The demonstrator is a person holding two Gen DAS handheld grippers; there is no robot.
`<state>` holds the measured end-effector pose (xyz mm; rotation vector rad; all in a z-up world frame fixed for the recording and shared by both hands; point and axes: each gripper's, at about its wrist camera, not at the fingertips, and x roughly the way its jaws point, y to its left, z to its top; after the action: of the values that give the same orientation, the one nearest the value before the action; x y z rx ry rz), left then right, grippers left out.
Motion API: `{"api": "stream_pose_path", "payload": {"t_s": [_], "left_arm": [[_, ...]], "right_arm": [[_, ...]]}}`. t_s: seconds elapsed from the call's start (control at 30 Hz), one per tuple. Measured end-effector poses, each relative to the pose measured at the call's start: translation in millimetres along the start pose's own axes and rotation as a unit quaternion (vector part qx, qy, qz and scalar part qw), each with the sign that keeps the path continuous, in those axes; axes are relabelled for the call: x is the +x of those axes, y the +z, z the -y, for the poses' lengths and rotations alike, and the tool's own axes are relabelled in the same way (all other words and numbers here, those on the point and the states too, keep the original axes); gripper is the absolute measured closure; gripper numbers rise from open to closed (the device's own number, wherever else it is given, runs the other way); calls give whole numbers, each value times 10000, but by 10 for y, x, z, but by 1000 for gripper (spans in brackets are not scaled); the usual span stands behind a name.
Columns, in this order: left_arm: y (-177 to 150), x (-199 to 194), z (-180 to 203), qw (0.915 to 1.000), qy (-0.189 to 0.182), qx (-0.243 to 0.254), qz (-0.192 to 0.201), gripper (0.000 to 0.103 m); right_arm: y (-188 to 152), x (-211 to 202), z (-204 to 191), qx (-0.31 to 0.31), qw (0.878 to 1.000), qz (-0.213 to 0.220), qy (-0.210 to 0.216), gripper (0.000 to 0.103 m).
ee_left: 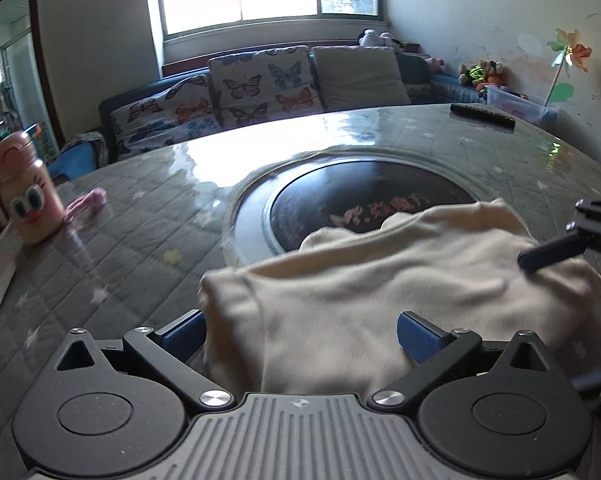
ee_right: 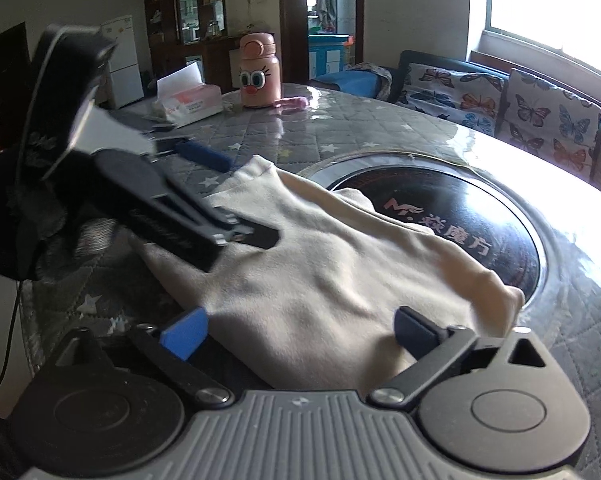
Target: Fold clothes
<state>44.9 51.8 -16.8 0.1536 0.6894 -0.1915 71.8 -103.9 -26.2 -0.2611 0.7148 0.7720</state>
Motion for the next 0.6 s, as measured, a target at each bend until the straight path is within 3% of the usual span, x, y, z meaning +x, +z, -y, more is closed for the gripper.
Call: {"api": "stream_pose_path", "payload": {"t_s": [0.6], "left_arm": [[-282,-166,-162,9977,124,-658,-44,0]], "right_arm": [[-226,-166,56,18,10000,16,-42,0]]}}
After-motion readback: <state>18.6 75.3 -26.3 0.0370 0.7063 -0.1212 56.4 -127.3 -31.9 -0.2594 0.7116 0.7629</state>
